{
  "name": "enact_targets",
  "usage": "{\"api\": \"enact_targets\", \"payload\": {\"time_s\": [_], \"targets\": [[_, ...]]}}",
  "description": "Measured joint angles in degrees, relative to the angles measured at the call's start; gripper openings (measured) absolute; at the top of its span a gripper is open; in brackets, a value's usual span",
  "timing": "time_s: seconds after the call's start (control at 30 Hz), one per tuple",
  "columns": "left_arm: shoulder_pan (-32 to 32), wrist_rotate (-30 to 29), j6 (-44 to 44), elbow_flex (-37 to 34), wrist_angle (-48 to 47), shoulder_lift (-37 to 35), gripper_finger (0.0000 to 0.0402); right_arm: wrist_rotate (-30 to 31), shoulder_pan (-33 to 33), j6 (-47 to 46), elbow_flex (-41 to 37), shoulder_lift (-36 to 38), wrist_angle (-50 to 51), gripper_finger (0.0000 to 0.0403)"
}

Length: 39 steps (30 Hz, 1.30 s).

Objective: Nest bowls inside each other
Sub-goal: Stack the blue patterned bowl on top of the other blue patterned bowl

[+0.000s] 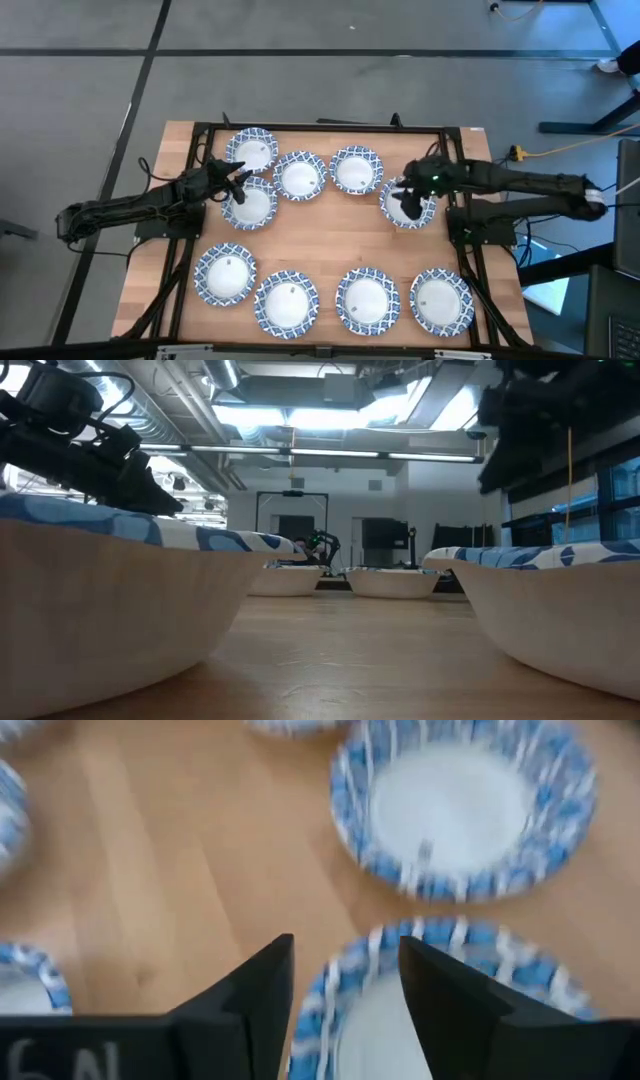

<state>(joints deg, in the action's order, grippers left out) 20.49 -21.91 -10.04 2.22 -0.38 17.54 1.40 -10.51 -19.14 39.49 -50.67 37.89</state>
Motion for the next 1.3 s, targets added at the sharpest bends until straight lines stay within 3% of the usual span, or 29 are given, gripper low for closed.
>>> {"api": "enact_targets", "payload": {"time_s": [0.37,0.53,0.93,1.3], "targets": [[0.0,0.13,-0.06,-0.01,-0.46,0.02,0.0176,-0.06,7.53,-11.04,0.27,-13.54,-0.2,0.0182],[0.0,0.13,-0.07,0.0,-0.48,0.0,0.0176,-0.09,8.54,-17.51,0.27,-16.05,-0.37,0.0182],[0.0,0.13,-0.07,0.0,-0.48,0.0,0.0176,-0.06,8.47,-17.96,0.27,-16.78,-1.04,0.0185],[0.0,0.13,-0.39,0.0,-0.46,0.02,0.0176,0.97,8.63,-16.2,0.27,-16.77,-2.47,0.0273]]}}
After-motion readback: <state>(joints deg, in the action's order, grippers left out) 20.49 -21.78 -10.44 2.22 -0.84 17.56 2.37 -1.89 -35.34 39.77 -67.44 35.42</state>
